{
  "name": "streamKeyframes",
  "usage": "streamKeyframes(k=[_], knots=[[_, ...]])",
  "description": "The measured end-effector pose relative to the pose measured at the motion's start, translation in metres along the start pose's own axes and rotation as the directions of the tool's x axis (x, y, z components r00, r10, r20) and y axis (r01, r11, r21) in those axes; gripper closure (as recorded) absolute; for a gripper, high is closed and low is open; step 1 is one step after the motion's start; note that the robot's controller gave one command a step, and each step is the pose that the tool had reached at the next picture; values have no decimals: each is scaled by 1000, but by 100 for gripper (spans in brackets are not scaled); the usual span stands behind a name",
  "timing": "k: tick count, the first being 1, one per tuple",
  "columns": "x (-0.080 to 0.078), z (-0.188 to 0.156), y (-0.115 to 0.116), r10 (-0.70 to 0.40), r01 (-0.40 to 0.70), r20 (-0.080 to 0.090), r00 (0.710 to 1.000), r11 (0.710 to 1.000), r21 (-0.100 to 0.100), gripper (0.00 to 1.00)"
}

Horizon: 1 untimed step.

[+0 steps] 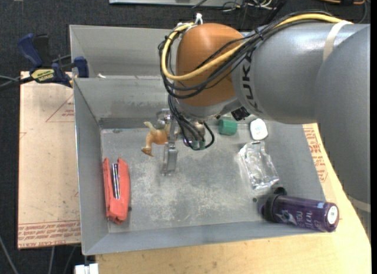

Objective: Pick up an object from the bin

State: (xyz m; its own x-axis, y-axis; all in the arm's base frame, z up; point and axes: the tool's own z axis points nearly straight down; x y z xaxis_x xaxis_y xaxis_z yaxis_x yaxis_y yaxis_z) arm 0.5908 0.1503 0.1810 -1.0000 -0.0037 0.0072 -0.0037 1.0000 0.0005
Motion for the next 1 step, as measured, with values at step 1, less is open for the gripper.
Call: streamKeyframes(k=[1], knots=[[-2, -5, -1, 3, -3, 7, 1000, 1000, -1, 0]])
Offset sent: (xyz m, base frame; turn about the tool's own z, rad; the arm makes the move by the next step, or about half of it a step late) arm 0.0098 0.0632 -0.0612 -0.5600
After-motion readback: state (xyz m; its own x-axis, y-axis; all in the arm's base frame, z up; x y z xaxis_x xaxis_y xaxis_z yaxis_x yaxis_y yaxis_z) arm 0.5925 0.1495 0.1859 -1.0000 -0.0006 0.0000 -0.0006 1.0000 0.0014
